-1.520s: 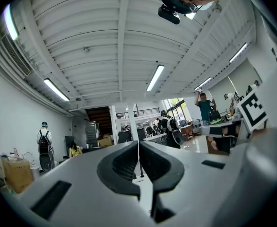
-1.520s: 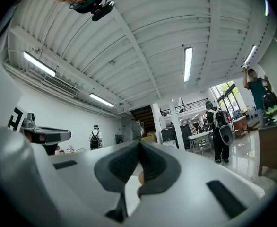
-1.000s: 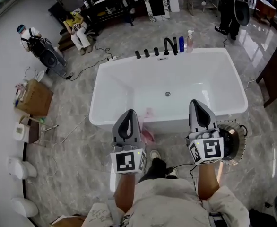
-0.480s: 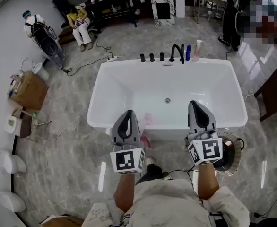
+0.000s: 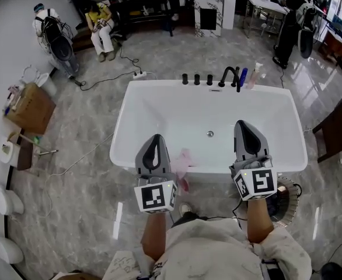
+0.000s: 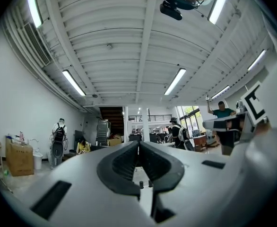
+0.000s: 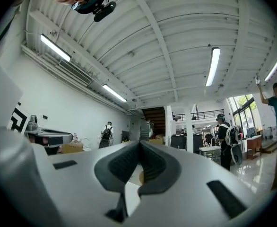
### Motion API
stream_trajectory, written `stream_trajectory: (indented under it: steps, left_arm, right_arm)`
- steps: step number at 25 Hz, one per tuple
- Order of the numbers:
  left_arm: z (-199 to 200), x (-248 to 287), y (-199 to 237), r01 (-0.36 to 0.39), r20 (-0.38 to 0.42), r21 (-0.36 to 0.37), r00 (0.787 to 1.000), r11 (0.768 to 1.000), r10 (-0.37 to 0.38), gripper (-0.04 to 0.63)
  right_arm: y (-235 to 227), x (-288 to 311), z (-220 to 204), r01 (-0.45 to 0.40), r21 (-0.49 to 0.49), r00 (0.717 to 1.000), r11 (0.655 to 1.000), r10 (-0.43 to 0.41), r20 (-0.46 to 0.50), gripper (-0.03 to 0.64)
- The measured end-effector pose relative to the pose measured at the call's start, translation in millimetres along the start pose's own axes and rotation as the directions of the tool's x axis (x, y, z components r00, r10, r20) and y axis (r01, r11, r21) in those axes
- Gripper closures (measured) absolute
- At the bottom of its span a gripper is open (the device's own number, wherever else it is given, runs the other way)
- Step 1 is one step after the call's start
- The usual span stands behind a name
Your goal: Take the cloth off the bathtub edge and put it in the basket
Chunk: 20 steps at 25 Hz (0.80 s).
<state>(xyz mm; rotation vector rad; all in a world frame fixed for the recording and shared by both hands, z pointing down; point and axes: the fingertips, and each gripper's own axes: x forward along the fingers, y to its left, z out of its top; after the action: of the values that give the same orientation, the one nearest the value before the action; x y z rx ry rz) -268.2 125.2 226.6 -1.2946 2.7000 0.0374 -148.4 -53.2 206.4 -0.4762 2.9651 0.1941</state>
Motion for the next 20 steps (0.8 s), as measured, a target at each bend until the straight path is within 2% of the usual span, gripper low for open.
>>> stream_trajectory:
  steps: [5,11,20]
  left_arm:
    - [-11,21,42,-0.007,0.011,-0.024,1.0,1.0,0.007,0.589]
    - [-34,35,74,0.008,-0.017,-0.041,1.0,0.999,-0.009,0.589]
    - [-77,54,83,0.008,-0.104,-0.038,0.994,0.999,-0.012,0.589]
  right_arm:
    - [29,42,-5,-0.02,-0.041,1.0,0.999,0.019,-0.02,0.629]
    - [59,77,-17,-0.042,-0.057,0.998,0.997,0.04,-0.038,0.627]
    - [64,114,-52,-0.073,-0.004,0.993,0.997,0.072,-0.09,0.629]
